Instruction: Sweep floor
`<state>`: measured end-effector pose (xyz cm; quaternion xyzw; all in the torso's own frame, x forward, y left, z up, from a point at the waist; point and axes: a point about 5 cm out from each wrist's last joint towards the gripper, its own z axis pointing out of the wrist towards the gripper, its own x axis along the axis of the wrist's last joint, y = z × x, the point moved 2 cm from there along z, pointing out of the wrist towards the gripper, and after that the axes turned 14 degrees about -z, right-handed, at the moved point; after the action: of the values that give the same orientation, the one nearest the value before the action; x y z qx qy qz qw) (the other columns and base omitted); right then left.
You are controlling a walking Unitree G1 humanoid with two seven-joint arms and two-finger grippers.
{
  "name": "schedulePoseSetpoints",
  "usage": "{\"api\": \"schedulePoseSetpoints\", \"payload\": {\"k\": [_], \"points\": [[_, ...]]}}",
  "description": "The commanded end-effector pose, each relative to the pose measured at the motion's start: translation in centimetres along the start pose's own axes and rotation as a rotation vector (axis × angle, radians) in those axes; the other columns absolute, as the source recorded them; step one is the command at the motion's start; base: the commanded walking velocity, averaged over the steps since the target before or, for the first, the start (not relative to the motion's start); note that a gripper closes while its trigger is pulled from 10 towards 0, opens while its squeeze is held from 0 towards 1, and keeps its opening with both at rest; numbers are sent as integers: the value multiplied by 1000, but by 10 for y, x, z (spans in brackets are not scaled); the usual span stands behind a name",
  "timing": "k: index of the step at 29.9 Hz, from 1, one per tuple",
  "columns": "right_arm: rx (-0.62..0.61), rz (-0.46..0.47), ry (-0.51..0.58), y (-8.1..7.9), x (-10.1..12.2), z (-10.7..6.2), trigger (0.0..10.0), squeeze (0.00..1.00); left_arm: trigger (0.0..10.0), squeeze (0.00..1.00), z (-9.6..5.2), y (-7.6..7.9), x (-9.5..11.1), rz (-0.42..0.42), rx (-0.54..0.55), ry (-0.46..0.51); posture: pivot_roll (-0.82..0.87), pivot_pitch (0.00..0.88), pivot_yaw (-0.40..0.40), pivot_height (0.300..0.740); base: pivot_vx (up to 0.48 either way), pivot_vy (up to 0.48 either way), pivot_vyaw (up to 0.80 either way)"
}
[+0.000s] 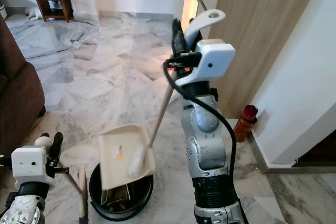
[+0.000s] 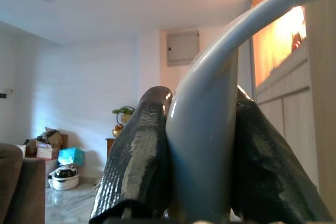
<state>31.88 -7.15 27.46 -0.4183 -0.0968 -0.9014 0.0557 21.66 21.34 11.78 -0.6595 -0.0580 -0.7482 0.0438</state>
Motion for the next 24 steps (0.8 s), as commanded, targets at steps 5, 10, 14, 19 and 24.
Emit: {"api": "schedulePoseSetpoints", "payload": {"k": [5, 10, 14, 19, 24], "points": [[100, -1, 149, -26, 27, 5, 10000, 0, 10000, 0, 4, 7, 10, 24, -41, 56, 92, 0, -58, 740, 0, 0, 0], [169, 14, 195, -42, 36, -1, 10000, 0, 10000, 0, 4, 7, 10, 24, -42, 59, 96, 0, -59, 740, 0, 0, 0], [313, -7, 237, -64, 42, -17, 10000, 0, 10000, 0, 5, 8, 11, 26, -46, 60, 94, 0, -57, 740, 0, 0, 0], [344, 10, 240, -74, 45, -26, 10000, 0, 10000, 0, 6, 8, 11, 26, -51, 63, 93, 0, -54, 740, 0, 0, 0], [369, -6, 259, -81, 48, -32, 10000, 0, 10000, 0, 6, 9, 11, 29, -58, 64, 97, 0, -54, 740, 0, 0, 0]]}}
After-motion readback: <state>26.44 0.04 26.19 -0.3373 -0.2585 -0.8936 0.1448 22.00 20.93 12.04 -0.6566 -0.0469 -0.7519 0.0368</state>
